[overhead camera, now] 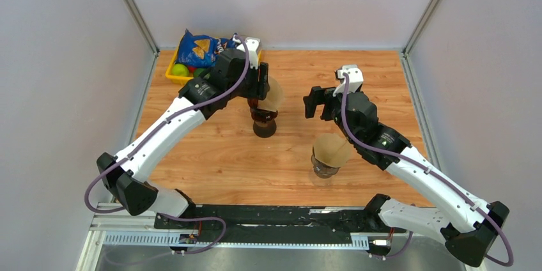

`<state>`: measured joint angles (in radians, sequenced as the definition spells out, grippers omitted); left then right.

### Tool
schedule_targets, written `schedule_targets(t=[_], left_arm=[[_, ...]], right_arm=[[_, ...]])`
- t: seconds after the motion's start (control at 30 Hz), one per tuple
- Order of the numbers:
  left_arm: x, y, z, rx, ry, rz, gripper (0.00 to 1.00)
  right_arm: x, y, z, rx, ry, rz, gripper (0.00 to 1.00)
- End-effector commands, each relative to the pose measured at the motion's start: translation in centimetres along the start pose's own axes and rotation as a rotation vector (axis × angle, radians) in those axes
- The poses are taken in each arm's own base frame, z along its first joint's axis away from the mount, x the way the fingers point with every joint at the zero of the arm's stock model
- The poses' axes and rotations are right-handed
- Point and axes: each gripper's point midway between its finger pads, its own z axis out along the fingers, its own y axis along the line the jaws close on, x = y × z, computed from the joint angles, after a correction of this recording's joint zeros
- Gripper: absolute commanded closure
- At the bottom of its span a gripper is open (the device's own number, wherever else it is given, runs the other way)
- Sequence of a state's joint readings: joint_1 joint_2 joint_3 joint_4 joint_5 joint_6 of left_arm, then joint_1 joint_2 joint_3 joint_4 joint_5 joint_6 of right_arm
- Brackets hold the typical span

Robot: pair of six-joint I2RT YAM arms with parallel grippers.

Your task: Place the coffee filter in the dripper

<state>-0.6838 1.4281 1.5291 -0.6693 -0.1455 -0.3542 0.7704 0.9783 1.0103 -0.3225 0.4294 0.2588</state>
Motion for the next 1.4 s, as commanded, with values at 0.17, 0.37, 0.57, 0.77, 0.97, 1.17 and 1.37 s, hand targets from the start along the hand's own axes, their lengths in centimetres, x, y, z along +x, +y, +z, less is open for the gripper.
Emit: schedule_targets(t=[0.17,0.37,0.57,0.77,0.97,1.17,1.37], left_arm=[[-5.6,-4.1,-2.3,0.210,-0.175,-0.012,0.36],[-4.7,-5.1,0.4,0.210,-0.105,0.017,0.41],[-1.5,-4.3,3.4,0.121,0.042,0.069,0.53],[1.6,-2.7,3.7,0.035,0.131,0.074,0.67],[1.7,-1.9,2.0,0.019,0.076,0.052,0.67],[1.9,-0.9,1.4,-0.024,0.058,0.056,0.67],[2.3,-1.2,2.5,-0.021,0.088,0.057,0.67]], right_arm=[[-1.5,-0.8,-0.6,0.030,-0.066,0.019,0.00],[-1.5,-1.3,-0.6,0.049,-0.071,0.017,0.00],[-1.4,-1.6,-0.5,0.070,-0.071,0.010,0.00],[-1.4,-1.9,-0.5,0.087,-0.073,0.007,0.00],[-1.0,-2.0,-0.1,0.096,-0.063,-0.002,0.00],[-1.0,-2.0,-0.1,0.097,-0.063,-0.002,0.00],[-1.1,-2.0,-0.2,0.098,-0.065,-0.001,0.00]])
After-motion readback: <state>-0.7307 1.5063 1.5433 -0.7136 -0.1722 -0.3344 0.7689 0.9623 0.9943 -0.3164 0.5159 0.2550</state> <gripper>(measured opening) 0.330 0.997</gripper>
